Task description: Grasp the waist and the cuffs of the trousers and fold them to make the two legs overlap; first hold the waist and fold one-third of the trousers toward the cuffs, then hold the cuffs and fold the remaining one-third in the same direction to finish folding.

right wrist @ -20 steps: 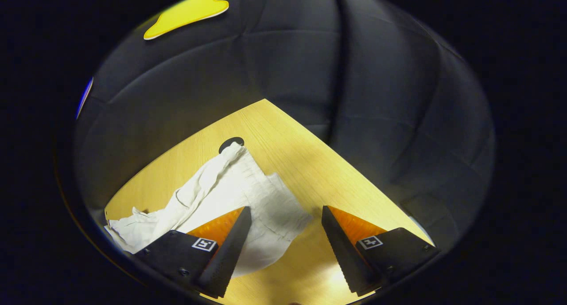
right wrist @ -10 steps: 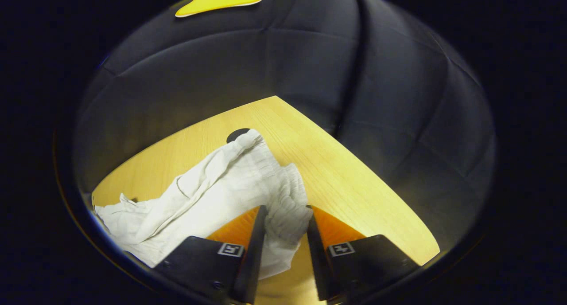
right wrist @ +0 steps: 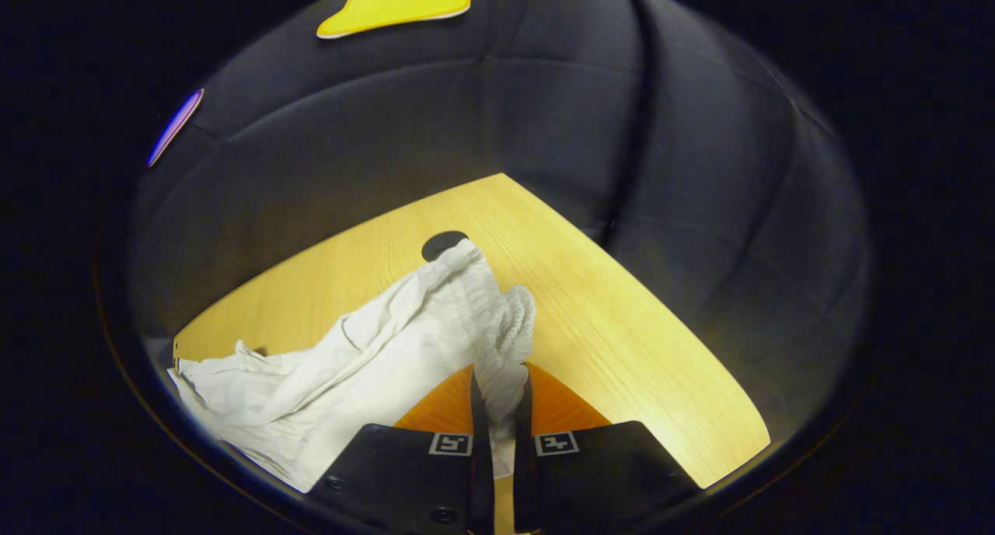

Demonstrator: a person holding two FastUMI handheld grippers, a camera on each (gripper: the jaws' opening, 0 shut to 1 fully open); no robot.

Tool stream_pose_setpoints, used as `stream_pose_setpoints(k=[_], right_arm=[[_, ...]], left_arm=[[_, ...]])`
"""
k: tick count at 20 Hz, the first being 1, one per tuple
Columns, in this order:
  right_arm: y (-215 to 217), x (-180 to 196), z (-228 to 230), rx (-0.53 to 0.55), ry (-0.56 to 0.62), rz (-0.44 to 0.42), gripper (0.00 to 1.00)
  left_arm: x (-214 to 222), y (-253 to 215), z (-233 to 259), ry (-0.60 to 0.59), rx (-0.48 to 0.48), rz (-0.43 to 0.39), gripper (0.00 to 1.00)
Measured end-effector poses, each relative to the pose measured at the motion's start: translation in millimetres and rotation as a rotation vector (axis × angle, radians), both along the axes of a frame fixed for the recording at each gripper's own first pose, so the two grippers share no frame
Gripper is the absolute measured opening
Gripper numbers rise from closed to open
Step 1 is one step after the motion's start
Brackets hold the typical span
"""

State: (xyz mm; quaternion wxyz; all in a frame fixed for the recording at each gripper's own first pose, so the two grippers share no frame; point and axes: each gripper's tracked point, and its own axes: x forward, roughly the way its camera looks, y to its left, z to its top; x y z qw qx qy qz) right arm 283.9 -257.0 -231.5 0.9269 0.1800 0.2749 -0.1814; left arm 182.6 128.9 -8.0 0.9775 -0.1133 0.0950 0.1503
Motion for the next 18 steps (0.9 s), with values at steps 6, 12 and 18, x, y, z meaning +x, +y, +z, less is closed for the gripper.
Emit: stream_pose_setpoints(k=[6,12,18], right_arm=[[13,-11,111,-0.118,-0.113,0.058,0.14],[33,-35,204,-0.079,-0.245,0.138,0.14],[33,-33,199,-0.077,-0.260,0.223,0.14]], left_arm=[[-4,10,-13,0.038,-0.022,-0.006,0.96],[-11,18,-33,0.054,-0.091,-0.010,0.96],[-21,51,-73,0.110,-0.142,0.022,0.96]])
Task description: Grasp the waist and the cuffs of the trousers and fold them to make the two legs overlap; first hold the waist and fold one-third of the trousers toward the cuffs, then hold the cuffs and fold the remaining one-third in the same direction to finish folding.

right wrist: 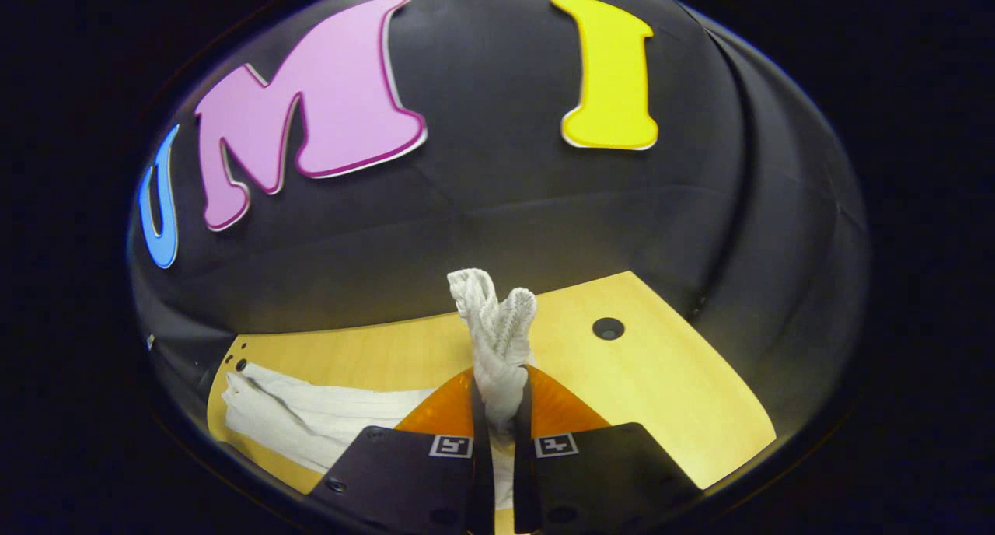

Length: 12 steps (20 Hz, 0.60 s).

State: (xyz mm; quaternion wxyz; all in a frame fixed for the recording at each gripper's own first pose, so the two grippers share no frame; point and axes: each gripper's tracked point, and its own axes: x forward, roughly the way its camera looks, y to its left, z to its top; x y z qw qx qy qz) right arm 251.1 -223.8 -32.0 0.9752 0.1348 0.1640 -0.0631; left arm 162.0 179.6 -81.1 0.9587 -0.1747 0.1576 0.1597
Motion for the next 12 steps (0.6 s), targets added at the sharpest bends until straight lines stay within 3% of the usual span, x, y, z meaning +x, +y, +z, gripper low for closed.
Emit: stream_pose_setpoints(k=[6,12], right_arm=[[-4,-2,-5,0.036,0.005,0.049,0.14],[-6,-2,-11,0.003,0.094,0.115,0.19]], left_arm=[[-1,34,-25,0.006,-0.054,-0.017,0.96],[38,60,-21,-0.054,-0.077,-0.028,0.96]])
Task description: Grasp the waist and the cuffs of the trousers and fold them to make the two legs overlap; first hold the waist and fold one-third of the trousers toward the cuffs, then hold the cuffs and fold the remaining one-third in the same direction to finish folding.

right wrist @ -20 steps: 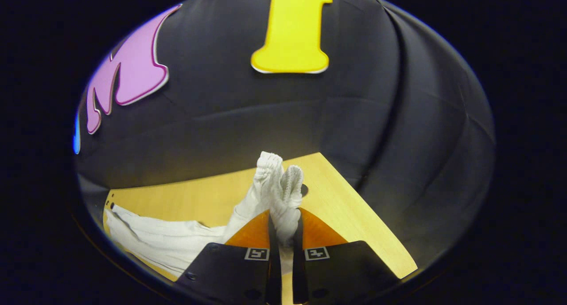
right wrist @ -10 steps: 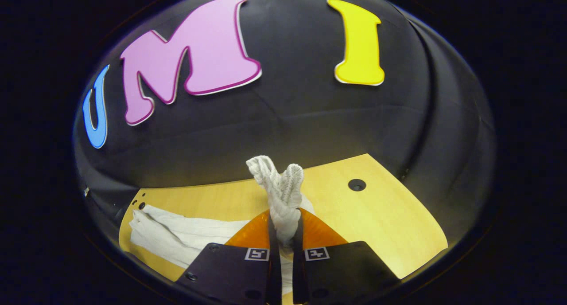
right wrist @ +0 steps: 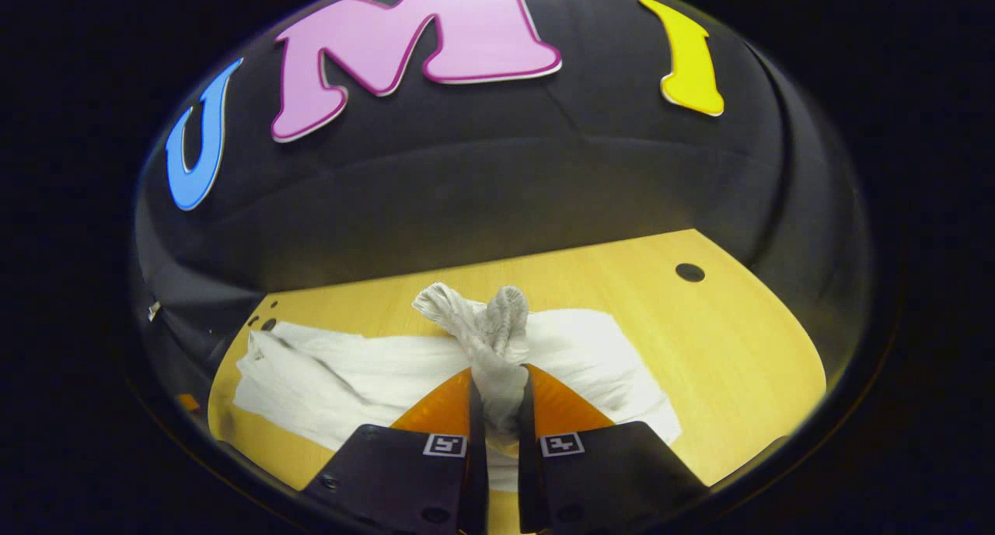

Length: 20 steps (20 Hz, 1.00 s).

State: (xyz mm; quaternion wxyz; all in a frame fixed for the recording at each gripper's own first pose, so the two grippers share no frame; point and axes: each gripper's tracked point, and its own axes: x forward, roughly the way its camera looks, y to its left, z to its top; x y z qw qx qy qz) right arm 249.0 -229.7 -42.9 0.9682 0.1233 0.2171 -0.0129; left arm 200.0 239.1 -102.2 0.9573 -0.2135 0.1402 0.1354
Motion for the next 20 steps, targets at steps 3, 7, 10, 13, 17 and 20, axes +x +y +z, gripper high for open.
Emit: stream_pose_setpoints(k=[3,7,10,13,17,20], right_arm=[[-5,-3,9,0.016,0.059,0.015,0.23],[-7,-11,8,0.098,0.087,0.025,0.43],[-13,-29,17,0.040,0.056,0.037,0.80],[-32,-46,40,-0.038,0.004,0.020,0.88],[-73,-93,60,-0.101,-0.014,-0.007,1.00],[-92,-139,60,-0.105,0.023,-0.038,0.99]], left_arm=[[29,5,3,-0.020,-0.015,-0.017,0.96],[78,9,25,-0.103,-0.022,-0.051,0.96],[117,12,21,-0.065,-0.014,-0.064,0.96],[147,0,10,-0.032,-0.001,-0.108,0.96],[170,-14,-8,0.017,0.037,-0.140,0.96],[183,-13,-10,0.030,0.083,-0.109,0.96]])
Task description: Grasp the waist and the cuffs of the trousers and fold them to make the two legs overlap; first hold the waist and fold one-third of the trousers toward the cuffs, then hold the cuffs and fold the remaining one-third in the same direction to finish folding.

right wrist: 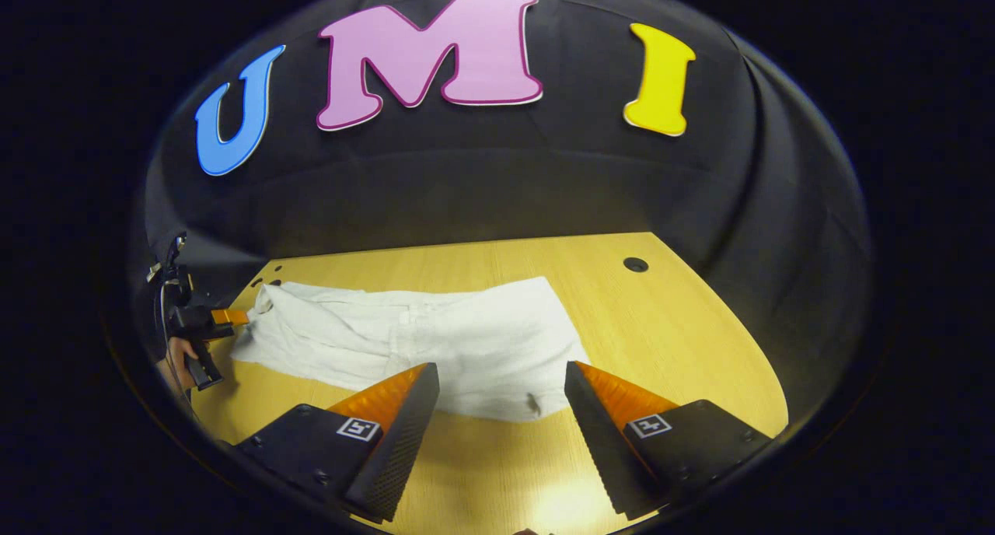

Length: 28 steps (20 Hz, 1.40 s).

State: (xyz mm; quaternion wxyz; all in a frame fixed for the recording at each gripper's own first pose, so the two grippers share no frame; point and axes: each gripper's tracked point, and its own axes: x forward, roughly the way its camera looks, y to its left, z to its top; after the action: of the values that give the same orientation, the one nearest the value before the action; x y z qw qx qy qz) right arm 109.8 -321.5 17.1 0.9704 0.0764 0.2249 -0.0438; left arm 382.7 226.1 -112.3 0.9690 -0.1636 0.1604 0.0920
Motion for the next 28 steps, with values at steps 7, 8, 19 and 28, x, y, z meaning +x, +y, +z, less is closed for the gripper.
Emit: stream_pose_setpoints(k=[7,8,19,28], right_arm=[[-19,-80,9,-0.018,0.008,-0.061,0.99],[-19,-90,16,-0.025,-0.009,-0.067,0.99],[-5,-161,11,-0.092,0.033,-0.052,1.00],[-47,-183,13,-0.068,0.052,-0.172,0.98]], left_arm=[[11,-10,-28,0.135,0.169,-0.016,0.98],[11,-11,-28,0.140,0.173,-0.016,0.98],[21,-41,-24,0.141,0.251,-0.199,0.31],[15,-49,-4,0.085,0.208,-0.174,0.05]])
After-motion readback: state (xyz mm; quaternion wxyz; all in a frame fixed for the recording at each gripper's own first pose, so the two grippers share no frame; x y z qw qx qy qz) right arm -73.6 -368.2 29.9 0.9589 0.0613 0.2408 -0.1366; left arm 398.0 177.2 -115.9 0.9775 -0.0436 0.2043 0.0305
